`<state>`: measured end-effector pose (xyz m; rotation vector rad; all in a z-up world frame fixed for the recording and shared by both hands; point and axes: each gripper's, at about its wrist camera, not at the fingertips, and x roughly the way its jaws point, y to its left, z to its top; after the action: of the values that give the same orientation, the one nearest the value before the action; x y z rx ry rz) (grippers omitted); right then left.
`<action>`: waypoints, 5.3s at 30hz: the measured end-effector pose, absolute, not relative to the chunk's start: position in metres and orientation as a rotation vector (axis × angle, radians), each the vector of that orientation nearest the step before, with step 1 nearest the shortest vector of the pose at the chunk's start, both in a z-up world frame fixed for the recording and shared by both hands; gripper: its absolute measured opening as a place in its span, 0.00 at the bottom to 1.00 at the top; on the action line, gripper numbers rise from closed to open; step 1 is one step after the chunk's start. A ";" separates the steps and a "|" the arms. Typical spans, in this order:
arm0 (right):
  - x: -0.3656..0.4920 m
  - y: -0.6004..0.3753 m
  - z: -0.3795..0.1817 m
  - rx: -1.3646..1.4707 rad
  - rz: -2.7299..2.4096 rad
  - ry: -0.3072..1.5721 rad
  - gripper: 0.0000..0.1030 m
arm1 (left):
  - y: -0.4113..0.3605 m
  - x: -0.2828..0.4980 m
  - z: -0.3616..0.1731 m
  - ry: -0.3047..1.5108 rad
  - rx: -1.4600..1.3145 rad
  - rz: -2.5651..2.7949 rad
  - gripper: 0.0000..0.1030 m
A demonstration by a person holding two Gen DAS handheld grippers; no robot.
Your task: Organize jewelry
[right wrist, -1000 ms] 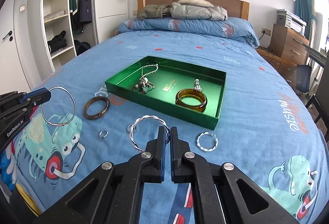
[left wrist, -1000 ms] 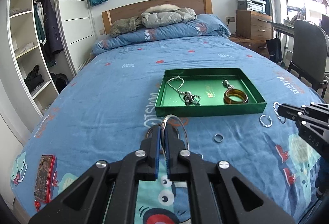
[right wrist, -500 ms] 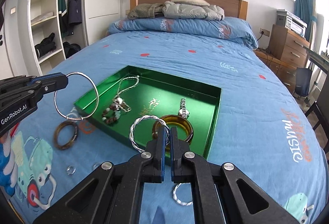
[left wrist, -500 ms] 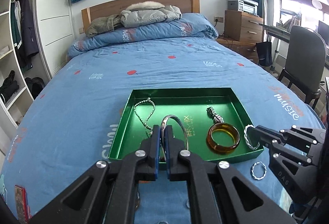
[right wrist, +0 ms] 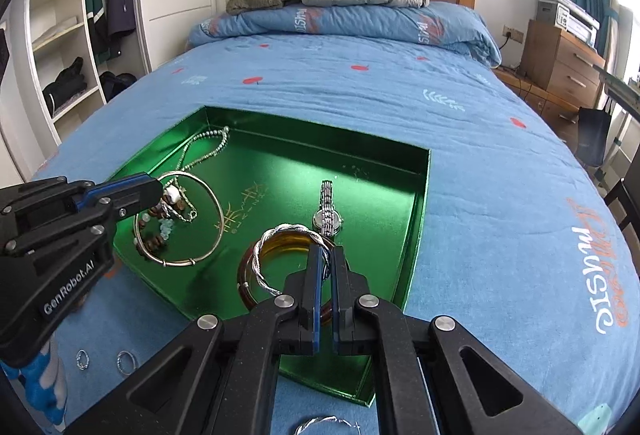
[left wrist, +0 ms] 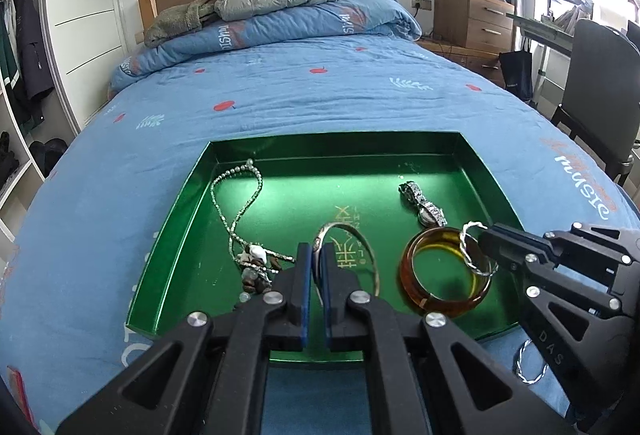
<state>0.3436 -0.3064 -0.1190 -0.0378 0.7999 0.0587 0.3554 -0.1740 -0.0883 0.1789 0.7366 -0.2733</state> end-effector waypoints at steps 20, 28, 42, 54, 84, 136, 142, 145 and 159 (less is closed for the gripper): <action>0.361 -0.304 -0.144 -0.089 0.069 0.911 0.09 | -0.163 0.373 -0.124 0.854 0.111 -0.259 0.06; 0.351 -0.310 -0.125 -0.063 0.045 0.874 0.39 | -0.156 0.367 -0.099 0.818 0.077 -0.255 0.26; 0.305 -0.308 -0.057 -0.035 0.026 0.768 0.55 | -0.140 0.319 -0.028 0.689 0.049 -0.242 0.33; 0.240 -0.293 -0.033 -0.027 0.048 0.714 0.57 | -0.116 0.258 -0.006 0.680 0.050 -0.201 0.36; 0.112 -0.256 -0.025 0.008 0.074 0.661 0.59 | -0.064 0.130 0.009 0.618 0.034 -0.179 0.42; 0.095 -0.264 -0.063 0.081 0.044 0.654 0.59 | -0.017 0.133 -0.047 0.727 -0.005 -0.079 0.42; 0.102 -0.261 -0.072 0.083 0.049 0.666 0.59 | -0.013 0.142 -0.057 0.746 -0.008 -0.072 0.42; 0.105 -0.260 -0.076 0.081 0.054 0.668 0.59 | -0.009 0.146 -0.063 0.755 -0.016 -0.070 0.42; 0.131 -0.247 -0.103 0.080 0.116 0.697 0.50 | 0.004 0.167 -0.092 0.791 -0.049 -0.184 0.42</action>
<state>0.1315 -0.2465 -0.1026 0.0800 0.6966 0.1156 0.1671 0.0038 -0.0924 -0.0490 0.7911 -0.1844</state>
